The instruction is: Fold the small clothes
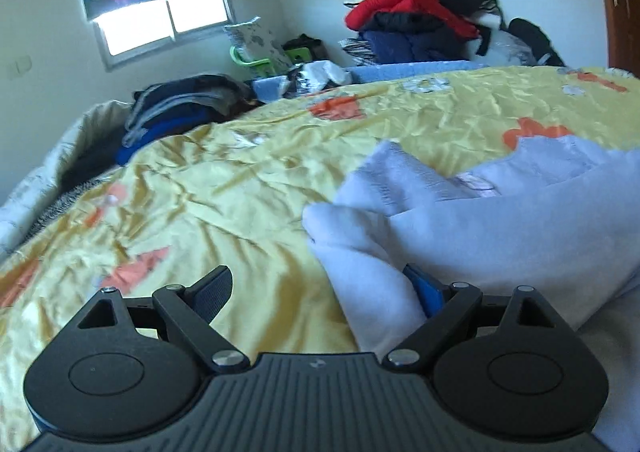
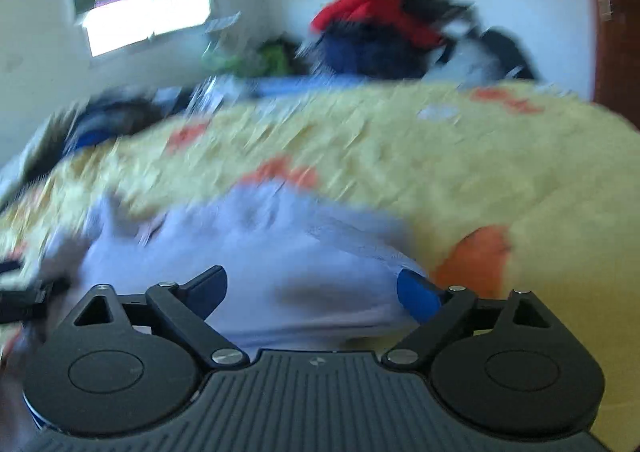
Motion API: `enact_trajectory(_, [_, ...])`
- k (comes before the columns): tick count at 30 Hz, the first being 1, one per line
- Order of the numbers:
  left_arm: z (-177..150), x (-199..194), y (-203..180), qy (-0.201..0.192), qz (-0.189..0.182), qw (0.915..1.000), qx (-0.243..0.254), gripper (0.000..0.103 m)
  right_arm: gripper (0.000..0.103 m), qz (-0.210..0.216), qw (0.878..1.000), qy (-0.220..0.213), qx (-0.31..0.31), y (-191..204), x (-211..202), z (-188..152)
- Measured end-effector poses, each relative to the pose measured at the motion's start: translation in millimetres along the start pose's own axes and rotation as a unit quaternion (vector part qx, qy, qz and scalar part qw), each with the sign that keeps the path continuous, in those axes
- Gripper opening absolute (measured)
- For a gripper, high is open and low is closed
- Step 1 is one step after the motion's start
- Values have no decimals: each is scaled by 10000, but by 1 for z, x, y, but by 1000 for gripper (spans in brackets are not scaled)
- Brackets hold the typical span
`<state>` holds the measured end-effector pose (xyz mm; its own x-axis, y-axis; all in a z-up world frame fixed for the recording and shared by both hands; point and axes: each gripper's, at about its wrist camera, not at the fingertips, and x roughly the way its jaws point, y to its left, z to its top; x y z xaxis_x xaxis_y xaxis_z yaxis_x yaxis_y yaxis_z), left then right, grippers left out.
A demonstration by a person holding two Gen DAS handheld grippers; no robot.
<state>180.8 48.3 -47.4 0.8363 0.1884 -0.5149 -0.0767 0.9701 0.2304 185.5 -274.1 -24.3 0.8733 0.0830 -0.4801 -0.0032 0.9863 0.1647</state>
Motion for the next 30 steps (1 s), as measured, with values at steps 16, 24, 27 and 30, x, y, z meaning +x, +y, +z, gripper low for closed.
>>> enact_trajectory(16, [7,-14,12,-13,29,9993,-369,93,97,700,9953,664,-38,16,-3,-8])
enact_trajectory(24, [-12,-66,38,44,-436,9941,-990,93,102,806,9955,484,-120,14,-78,-27])
enact_trajectory(27, [-32,-84,38,247,-819,9891,-1202,93,102,990,9923,737,-134,14,-90,-42])
enact_trajectory(30, [-54,-99,32,404,-873,9881,-1196,93,102,900,9910,895,-426,23,-97,-63])
